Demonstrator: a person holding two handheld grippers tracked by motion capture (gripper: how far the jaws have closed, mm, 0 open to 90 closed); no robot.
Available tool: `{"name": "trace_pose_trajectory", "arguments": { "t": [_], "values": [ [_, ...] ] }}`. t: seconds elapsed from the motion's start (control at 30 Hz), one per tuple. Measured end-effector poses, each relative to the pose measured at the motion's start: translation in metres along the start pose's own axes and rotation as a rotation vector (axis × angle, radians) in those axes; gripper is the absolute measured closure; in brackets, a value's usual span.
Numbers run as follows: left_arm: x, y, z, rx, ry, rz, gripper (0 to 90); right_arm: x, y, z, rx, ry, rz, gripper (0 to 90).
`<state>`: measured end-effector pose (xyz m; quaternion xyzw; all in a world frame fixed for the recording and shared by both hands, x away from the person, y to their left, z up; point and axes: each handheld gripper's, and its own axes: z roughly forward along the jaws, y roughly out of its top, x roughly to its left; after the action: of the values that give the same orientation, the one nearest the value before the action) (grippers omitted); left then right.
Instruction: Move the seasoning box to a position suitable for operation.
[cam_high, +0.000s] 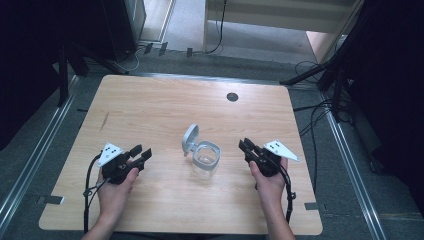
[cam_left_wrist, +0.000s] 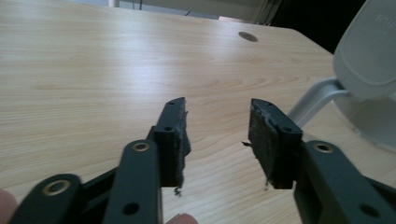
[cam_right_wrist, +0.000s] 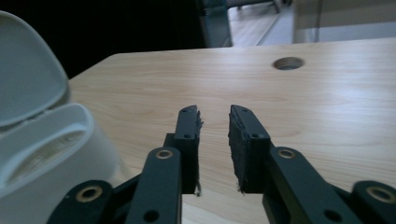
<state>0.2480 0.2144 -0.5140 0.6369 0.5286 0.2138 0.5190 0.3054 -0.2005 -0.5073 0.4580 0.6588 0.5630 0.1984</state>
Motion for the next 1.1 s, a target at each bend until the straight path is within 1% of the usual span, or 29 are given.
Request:
{"name": "trace_pose_trajectory", "arguments": {
  "t": [0.03,0.07,0.1,0.13,0.2,0.23,0.3,0.33,0.37,0.4,0.47,0.53,0.57,0.6,0.67,0.7,0.73,0.8,0.83,0.93,0.97,1.1],
  "values": [
    [-0.002,0.001,0.003,0.002,-0.017,-0.017,61.8,0.007,0.004,0.010,0.024,-0.003,-0.046,78.4],
    [-0.005,0.002,0.006,0.004,-0.022,-0.023,61.8,0.007,0.004,0.010,0.024,-0.003,-0.046,78.4],
    [-0.009,0.004,0.010,0.011,-0.027,-0.015,62.5,0.010,0.004,0.014,0.032,-0.012,-0.067,80.8],
    [-0.014,0.004,0.012,0.007,-0.026,-0.010,64.5,0.013,0.004,0.019,0.041,-0.014,-0.093,82.9],
    [-0.021,0.003,0.013,-0.002,-0.014,0.002,67.9,0.019,0.003,0.027,0.048,0.004,-0.103,86.7],
    [-0.024,0.002,0.013,-0.006,-0.024,0.000,71.8,0.021,0.002,0.029,0.050,0.014,-0.113,89.6],
    [-0.031,-0.001,0.013,-0.007,-0.034,0.009,79.7,0.027,-0.001,0.034,0.050,0.042,-0.120,90.0],
    [-0.034,-0.003,0.015,0.007,-0.047,0.018,83.8,0.029,-0.003,0.037,0.061,0.055,-0.130,90.0],
    [-0.039,-0.005,0.018,0.027,-0.073,0.026,86.6,0.031,-0.004,0.039,0.070,0.064,-0.144,90.0],
    [-0.043,-0.007,0.019,0.039,-0.084,0.038,90.0,0.036,-0.007,0.042,0.070,0.078,-0.160,90.0],
    [-0.054,-0.012,0.022,0.063,-0.103,0.085,90.0,0.038,-0.008,0.043,0.079,0.087,-0.167,90.0],
    [-0.065,-0.017,0.024,0.092,-0.128,0.120,90.0,0.042,-0.010,0.043,0.086,0.094,-0.174,90.0],
    [-0.069,-0.020,0.026,0.100,-0.139,0.127,90.0,0.043,-0.010,0.042,0.084,0.099,-0.171,90.0],
    [-0.072,-0.021,0.027,0.105,-0.147,0.130,90.0,0.046,-0.011,0.040,0.082,0.093,-0.165,90.0],
    [-0.080,-0.024,0.028,0.117,-0.167,0.141,90.0,0.047,-0.012,0.038,0.080,0.100,-0.156,90.0],
    [-0.083,-0.024,0.028,0.120,-0.172,0.145,90.0,0.048,-0.013,0.037,0.084,0.112,-0.149,90.0],
    [-0.084,-0.025,0.029,0.125,-0.175,0.149,90.0,0.049,-0.014,0.035,0.085,0.123,-0.144,90.0],
    [-0.086,-0.026,0.030,0.127,-0.170,0.154,90.0,0.054,-0.016,0.033,0.098,0.136,-0.161,90.0],
    [-0.086,-0.026,0.030,0.125,-0.166,0.154,90.0,0.054,-0.016,0.033,0.098,0.136,-0.161,90.0],
    [-0.085,-0.025,0.030,0.123,-0.165,0.147,90.0,0.061,-0.017,0.032,0.097,0.150,-0.164,90.0],
    [-0.085,-0.025,0.029,0.121,-0.156,0.149,90.0,0.065,-0.018,0.031,0.100,0.151,-0.160,90.0],
    [-0.083,-0.025,0.028,0.120,-0.143,0.143,90.0,0.071,-0.021,0.030,0.100,0.139,-0.159,90.0]
  ]
}}
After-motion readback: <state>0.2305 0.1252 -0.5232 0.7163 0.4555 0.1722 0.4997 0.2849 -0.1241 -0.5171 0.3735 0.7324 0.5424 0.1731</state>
